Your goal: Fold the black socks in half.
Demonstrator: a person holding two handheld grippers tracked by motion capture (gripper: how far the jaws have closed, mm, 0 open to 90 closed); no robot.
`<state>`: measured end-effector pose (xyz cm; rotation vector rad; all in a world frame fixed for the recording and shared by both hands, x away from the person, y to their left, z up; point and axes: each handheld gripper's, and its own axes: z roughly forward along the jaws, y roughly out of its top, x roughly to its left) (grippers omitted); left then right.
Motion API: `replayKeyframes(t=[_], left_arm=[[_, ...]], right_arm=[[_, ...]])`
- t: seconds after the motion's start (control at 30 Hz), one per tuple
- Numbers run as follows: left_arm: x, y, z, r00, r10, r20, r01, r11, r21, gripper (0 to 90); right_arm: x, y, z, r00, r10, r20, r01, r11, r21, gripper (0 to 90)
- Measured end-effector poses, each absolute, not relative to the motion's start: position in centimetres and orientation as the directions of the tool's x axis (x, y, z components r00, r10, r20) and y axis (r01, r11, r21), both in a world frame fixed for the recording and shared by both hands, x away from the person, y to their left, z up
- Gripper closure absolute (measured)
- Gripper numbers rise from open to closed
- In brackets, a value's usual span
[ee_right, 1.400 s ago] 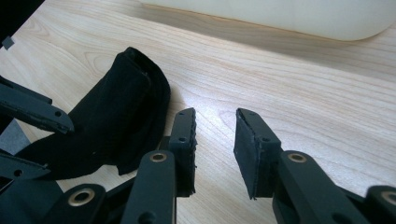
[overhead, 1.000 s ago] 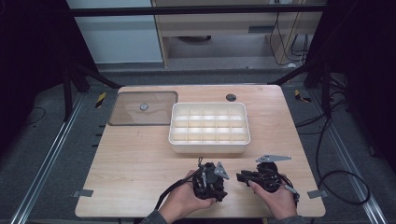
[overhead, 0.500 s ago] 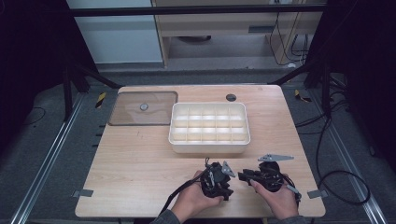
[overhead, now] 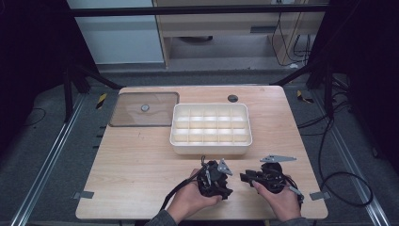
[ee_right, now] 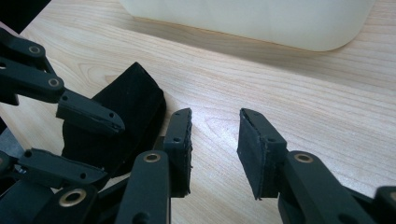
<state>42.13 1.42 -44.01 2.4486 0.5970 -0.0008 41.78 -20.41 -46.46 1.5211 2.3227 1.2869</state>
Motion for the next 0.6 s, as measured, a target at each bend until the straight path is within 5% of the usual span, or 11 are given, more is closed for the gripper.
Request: replayKeyframes(t=[0.6], left_arm=[[42.3,2.27,-43.17,0.894,0.427,-0.138,0.42,-0.691,0.588,62.8]], right_arm=[[41.75,-20.45,-46.5,-0.503,0.788,0.355,0.719,0.155,0.677,64.8]])
